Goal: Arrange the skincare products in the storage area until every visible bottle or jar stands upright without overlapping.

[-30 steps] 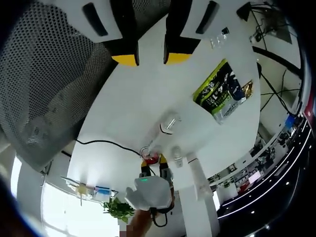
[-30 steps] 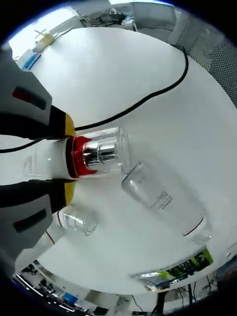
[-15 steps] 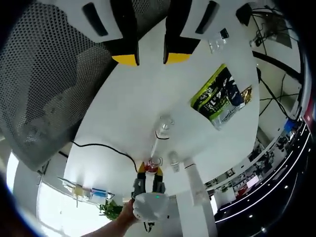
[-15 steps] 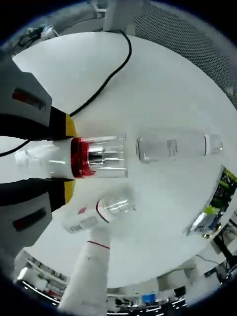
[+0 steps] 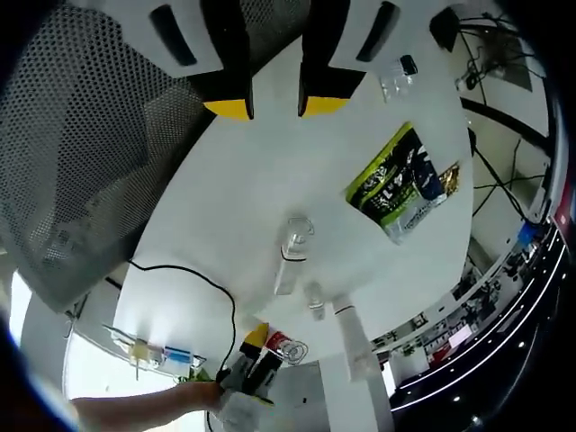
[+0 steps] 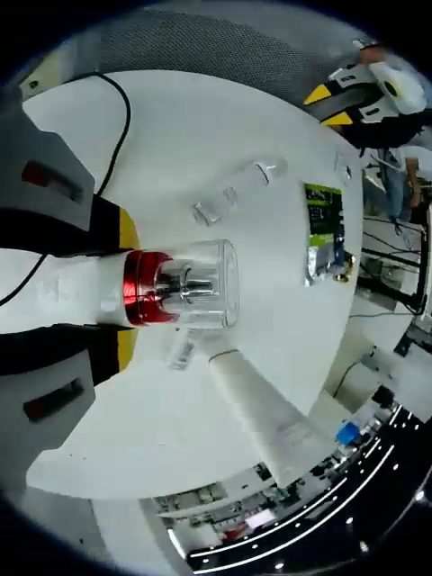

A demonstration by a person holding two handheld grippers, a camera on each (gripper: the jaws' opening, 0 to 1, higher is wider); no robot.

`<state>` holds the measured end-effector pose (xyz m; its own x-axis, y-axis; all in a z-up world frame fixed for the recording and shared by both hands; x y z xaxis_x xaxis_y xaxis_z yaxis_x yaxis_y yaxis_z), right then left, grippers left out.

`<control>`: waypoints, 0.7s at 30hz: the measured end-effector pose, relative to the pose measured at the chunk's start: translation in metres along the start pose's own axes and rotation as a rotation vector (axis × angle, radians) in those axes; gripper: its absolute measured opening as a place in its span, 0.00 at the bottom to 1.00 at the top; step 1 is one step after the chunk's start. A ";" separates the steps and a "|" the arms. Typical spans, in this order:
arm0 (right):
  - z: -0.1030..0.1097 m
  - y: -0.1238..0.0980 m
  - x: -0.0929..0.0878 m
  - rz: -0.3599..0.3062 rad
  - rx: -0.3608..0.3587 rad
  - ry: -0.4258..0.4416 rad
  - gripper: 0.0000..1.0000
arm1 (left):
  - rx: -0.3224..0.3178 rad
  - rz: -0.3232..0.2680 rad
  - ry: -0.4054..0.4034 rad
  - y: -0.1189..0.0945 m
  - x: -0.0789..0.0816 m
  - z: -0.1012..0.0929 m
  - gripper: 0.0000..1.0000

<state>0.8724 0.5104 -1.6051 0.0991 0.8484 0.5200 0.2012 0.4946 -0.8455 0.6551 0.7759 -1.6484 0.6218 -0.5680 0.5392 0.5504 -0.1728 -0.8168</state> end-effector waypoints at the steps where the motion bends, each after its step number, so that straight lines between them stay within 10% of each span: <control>1: 0.001 -0.006 -0.002 -0.028 -0.022 0.047 0.24 | -0.001 0.000 0.003 0.000 0.000 0.000 0.20; 21: 0.051 -0.114 0.050 -0.715 -0.194 0.492 0.25 | -0.018 -0.008 -0.003 -0.001 0.001 -0.002 0.20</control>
<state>0.8047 0.5061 -1.4894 0.2850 0.1498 0.9467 0.5324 0.7966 -0.2864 0.6541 0.7742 -1.6471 0.6192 -0.5644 0.5459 0.5449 -0.1918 -0.8163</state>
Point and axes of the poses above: the point that each gripper's makers call its tool centre point, and the gripper's own axes: y roughly forward along the fingers, z roughly to its left, x roughly out of its top, the point moved 6 cm from there along -y, roughly backward along the fingers, and after that the axes turned 11 degrees about x, right-handed, at the moved point
